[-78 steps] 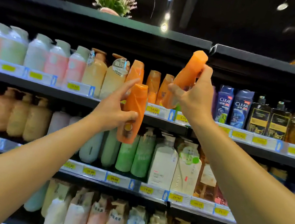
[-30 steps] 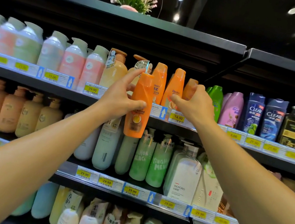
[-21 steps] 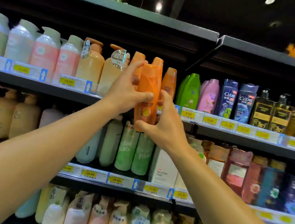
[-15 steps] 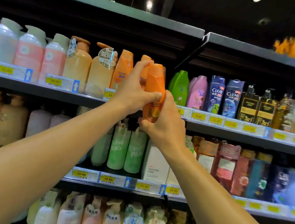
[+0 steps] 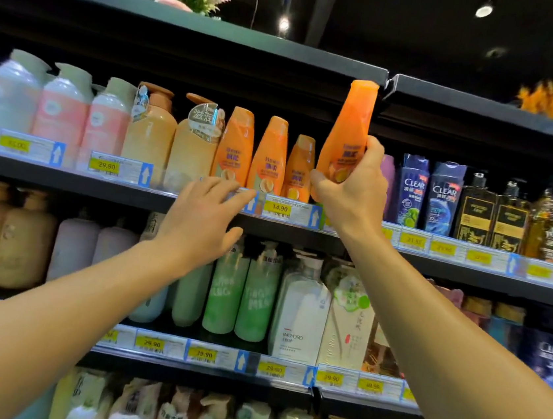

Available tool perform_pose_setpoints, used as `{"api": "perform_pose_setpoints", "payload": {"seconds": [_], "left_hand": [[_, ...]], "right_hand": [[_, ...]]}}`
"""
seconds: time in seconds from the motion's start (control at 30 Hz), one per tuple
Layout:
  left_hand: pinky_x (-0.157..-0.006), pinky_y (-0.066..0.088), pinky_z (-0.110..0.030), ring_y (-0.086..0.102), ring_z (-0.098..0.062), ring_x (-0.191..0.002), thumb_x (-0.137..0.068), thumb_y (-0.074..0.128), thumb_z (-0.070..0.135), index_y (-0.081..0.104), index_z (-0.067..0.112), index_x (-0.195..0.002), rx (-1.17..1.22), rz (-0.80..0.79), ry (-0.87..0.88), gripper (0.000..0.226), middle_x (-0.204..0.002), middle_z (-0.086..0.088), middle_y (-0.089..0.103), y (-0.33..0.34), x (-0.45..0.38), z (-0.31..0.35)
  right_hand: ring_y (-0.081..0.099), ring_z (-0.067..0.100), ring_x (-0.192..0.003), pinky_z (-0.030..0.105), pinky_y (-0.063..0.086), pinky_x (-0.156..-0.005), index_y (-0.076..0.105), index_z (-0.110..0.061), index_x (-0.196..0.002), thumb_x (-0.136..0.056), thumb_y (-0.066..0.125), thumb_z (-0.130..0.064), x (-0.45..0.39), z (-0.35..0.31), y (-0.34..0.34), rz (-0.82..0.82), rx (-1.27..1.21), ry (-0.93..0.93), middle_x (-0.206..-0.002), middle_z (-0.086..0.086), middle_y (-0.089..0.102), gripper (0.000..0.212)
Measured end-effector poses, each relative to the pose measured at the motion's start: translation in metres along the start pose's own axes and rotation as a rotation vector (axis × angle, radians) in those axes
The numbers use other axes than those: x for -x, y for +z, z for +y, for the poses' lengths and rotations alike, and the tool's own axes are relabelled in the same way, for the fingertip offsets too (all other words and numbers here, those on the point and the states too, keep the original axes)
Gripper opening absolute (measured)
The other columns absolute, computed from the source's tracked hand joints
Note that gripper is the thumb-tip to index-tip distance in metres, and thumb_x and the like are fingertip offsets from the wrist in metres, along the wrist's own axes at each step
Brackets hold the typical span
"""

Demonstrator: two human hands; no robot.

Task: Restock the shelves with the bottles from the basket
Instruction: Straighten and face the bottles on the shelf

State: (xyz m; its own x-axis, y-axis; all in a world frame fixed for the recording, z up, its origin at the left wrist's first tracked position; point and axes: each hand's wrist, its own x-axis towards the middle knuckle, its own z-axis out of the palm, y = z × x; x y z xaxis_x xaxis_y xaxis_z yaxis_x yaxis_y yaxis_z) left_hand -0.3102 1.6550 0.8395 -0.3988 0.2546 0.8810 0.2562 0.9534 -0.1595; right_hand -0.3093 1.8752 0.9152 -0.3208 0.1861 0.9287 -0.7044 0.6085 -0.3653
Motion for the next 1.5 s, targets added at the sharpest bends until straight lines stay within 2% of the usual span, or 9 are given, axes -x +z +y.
{"api": "perform_pose_setpoints", "payload": {"seconds": [0.1, 0.17, 0.23, 0.37, 0.47, 0.6, 1.03, 1.23, 1.5], "left_hand": [[-0.108, 0.034, -0.051, 0.045, -0.038, -0.129, -0.083, 0.074, 0.028, 0.053, 0.015, -0.141, -0.018, 0.039, 0.025, 0.063, -0.141, -0.015, 0.053, 0.005, 0.003, -0.002], [-0.108, 0.034, -0.053, 0.045, -0.040, -0.129, -0.082, 0.075, 0.027, 0.054, 0.015, -0.141, -0.027, 0.051, 0.031, 0.063, -0.141, -0.016, 0.052, 0.007, 0.003, -0.002], [-0.110, 0.032, -0.055, 0.041, -0.038, -0.132, -0.084, 0.073, 0.031, 0.052, 0.018, -0.143, -0.032, 0.048, 0.035, 0.063, -0.144, -0.015, 0.050, 0.008, 0.001, -0.005], [-0.114, 0.025, -0.051, 0.031, -0.032, -0.138, -0.089, 0.062, 0.046, 0.041, 0.027, -0.149, -0.059, 0.015, 0.042, 0.066, -0.152, -0.009, 0.040, 0.010, -0.004, -0.016], [-0.114, 0.023, -0.050, 0.029, -0.030, -0.137, -0.089, 0.059, 0.051, 0.039, 0.030, -0.150, -0.055, 0.009, 0.044, 0.068, -0.151, -0.007, 0.039, 0.011, -0.006, -0.019], [-0.113, 0.024, -0.049, 0.030, -0.031, -0.134, -0.087, 0.061, 0.052, 0.043, 0.031, -0.147, -0.047, 0.017, 0.052, 0.066, -0.148, -0.006, 0.041, 0.012, -0.008, -0.020], [-0.114, 0.020, -0.048, 0.028, -0.030, -0.135, -0.086, 0.062, 0.051, 0.044, 0.033, -0.147, -0.016, 0.010, 0.036, 0.065, -0.150, -0.004, 0.039, 0.012, -0.008, -0.020], [-0.115, 0.016, -0.049, 0.025, -0.028, -0.136, -0.087, 0.062, 0.050, 0.043, 0.034, -0.147, 0.005, 0.007, 0.030, 0.064, -0.150, -0.003, 0.038, 0.010, -0.007, -0.020], [-0.114, 0.017, -0.047, 0.024, -0.028, -0.136, -0.088, 0.061, 0.051, 0.042, 0.035, -0.147, -0.004, -0.013, 0.028, 0.065, -0.151, -0.003, 0.037, 0.007, -0.008, -0.019]], "right_hand": [[0.064, 0.017, -0.090, 0.036, 0.053, -0.077, 0.037, -0.024, -0.132, -0.077, 0.078, -0.041, -0.008, -0.003, 0.020, 0.019, 0.011, -0.003, -0.104, -0.007, 0.064, 0.070], [0.063, 0.018, -0.094, 0.037, 0.054, -0.080, 0.037, -0.024, -0.133, -0.077, 0.079, -0.042, -0.012, -0.003, 0.032, 0.016, 0.036, 0.006, -0.108, -0.006, 0.063, 0.072], [0.062, 0.019, -0.097, 0.035, 0.051, -0.080, 0.038, -0.022, -0.131, -0.076, 0.080, -0.041, -0.014, -0.002, 0.041, 0.010, 0.066, 0.024, -0.112, -0.005, 0.061, 0.072], [0.058, 0.026, -0.106, 0.044, 0.051, -0.085, 0.039, -0.017, -0.131, -0.071, 0.084, -0.041, -0.016, -0.001, 0.050, 0.001, 0.153, 0.064, -0.118, -0.002, 0.053, 0.078], [0.057, 0.029, -0.112, 0.050, 0.052, -0.089, 0.026, -0.018, -0.145, -0.070, 0.085, -0.043, -0.014, -0.001, 0.053, -0.038, 0.223, 0.075, -0.126, 0.003, 0.052, 0.099], [0.059, 0.029, -0.111, 0.046, 0.052, -0.088, 0.011, -0.023, -0.152, -0.070, 0.084, -0.050, -0.013, 0.001, 0.055, -0.116, 0.319, 0.096, -0.125, 0.006, 0.055, 0.113], [0.061, 0.030, -0.106, 0.053, 0.050, -0.090, 0.034, -0.019, -0.128, -0.073, 0.076, -0.057, -0.012, -0.005, 0.054, -0.268, 0.485, 0.171, -0.117, 0.004, 0.059, 0.079], [0.060, 0.032, -0.105, 0.047, 0.051, -0.084, 0.035, -0.016, -0.126, -0.075, 0.076, -0.056, -0.010, -0.005, 0.053, -0.273, 0.473, 0.186, -0.117, 0.006, 0.058, 0.076], [0.060, 0.032, -0.104, 0.047, 0.052, -0.083, 0.036, -0.017, -0.123, -0.075, 0.075, -0.060, -0.009, -0.005, 0.052, -0.283, 0.468, 0.218, -0.117, 0.005, 0.060, 0.075]]}}
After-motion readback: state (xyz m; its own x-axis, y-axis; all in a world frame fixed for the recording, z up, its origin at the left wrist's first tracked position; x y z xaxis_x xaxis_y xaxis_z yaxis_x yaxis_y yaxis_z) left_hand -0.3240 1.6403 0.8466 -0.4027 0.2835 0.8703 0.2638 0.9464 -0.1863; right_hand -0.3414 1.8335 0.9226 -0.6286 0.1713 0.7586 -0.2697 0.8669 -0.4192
